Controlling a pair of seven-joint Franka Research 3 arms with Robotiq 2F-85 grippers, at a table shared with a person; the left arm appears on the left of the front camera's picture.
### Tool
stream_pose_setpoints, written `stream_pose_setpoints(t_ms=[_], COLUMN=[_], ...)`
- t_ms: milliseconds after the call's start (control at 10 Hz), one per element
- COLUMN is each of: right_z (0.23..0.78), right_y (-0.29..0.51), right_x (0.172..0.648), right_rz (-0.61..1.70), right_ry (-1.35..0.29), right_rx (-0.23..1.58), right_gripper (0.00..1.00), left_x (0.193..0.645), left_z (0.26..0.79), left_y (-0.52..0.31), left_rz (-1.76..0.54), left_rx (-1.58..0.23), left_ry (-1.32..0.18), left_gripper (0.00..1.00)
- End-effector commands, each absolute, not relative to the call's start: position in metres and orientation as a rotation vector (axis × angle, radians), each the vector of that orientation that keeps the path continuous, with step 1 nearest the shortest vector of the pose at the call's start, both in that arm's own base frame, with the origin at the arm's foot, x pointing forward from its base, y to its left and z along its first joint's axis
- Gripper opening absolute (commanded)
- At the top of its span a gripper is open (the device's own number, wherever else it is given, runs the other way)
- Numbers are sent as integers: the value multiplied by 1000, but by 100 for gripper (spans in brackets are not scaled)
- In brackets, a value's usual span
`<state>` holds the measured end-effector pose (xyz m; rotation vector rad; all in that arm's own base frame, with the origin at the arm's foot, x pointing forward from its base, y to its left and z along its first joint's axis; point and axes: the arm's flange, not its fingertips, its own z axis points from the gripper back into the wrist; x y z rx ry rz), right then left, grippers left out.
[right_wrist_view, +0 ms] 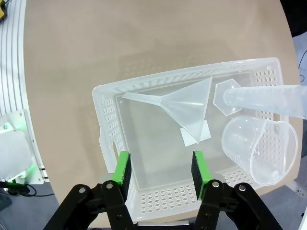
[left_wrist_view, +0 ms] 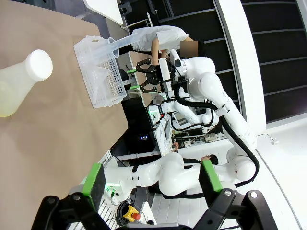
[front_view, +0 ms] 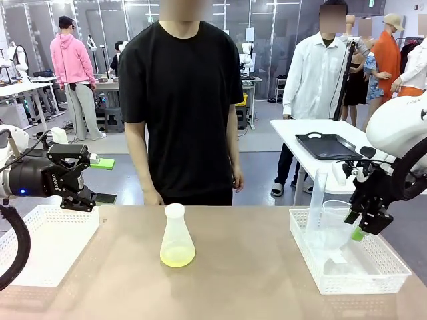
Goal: Prepare the solutions needed for the experiment.
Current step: When the human places the Big flask in the center of the table, pick up the Big flask and place it in the left Organizing basket.
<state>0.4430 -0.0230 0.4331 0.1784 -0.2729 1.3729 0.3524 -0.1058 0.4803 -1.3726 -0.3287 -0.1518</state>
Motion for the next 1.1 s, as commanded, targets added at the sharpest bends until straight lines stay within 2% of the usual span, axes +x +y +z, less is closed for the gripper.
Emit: stream_pose_setpoints(t_ms=[0,1000], right_z=[433,433], right_y=[-23,-23], right_x=[446,446], right_rz=[1369,1369], right_ry=[-274,-274], right_rx=[179,179], right_gripper=[64,64], left_x=[352,352], left_z=[482,482], left_y=[-108,-108], left_rz=[-149,-149], left_rx=[-1394,-1394], left_ry=[-334,-334], left_gripper=[100,100])
